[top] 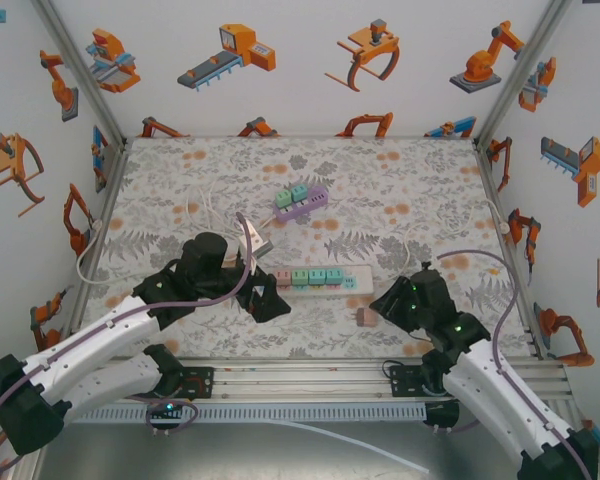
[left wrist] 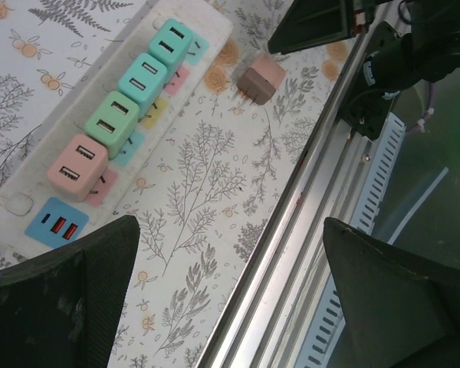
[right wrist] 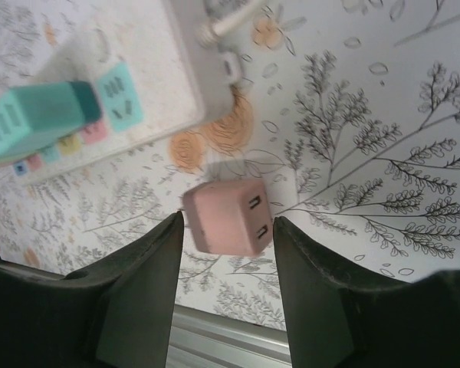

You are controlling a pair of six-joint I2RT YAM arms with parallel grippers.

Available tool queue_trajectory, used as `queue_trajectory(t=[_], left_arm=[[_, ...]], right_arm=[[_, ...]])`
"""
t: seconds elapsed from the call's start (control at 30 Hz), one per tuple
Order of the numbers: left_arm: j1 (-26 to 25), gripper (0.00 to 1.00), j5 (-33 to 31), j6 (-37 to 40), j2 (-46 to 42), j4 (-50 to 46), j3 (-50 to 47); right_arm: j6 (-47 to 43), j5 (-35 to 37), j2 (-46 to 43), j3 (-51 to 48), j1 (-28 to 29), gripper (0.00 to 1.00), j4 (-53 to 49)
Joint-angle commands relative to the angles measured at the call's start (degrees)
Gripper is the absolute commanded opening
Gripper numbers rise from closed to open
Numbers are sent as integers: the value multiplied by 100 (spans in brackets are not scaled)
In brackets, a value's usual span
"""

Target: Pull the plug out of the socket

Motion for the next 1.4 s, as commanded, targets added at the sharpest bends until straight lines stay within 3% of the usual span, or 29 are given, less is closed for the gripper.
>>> queue_trajectory(t=[0.0,0.17,0.3,0.43,0.57,0.73,0.93,1.17,1.37], left_arm=[[-23,97,-370,30,-143,-130,117],[-25,97,-923,-49,-264,-206,105],[-24,97,-1348,-198,-383,-288,76],[-24,97,-1880,-373,-506,-359,25],[-9,97,-2632,-653,-521,-605,50],[117,97,-3594,-1184,-467,-838,-87],[468,97,-3410,-1606,-478,-780,-381],[750,97,-3592,-1707,-563,-691,-721],[916,97,-3433,-1677,-255,-449,-742]], right_arm=[[-668,479,-93,662,24,49,-212],[-1972,722,-66,1175,24,49,182],[-3417,353,7,1481,24,49,659],[-4680,-242,134,1596,24,49,1321],[-5598,-1312,520,1728,24,51,1948],[-7208,-2319,1184,2059,24,55,2001],[-8792,-2740,1685,2139,24,62,2011],[-9640,-3548,2630,2554,31,63,1173],[-9964,-3751,3404,2778,85,63,1022]])
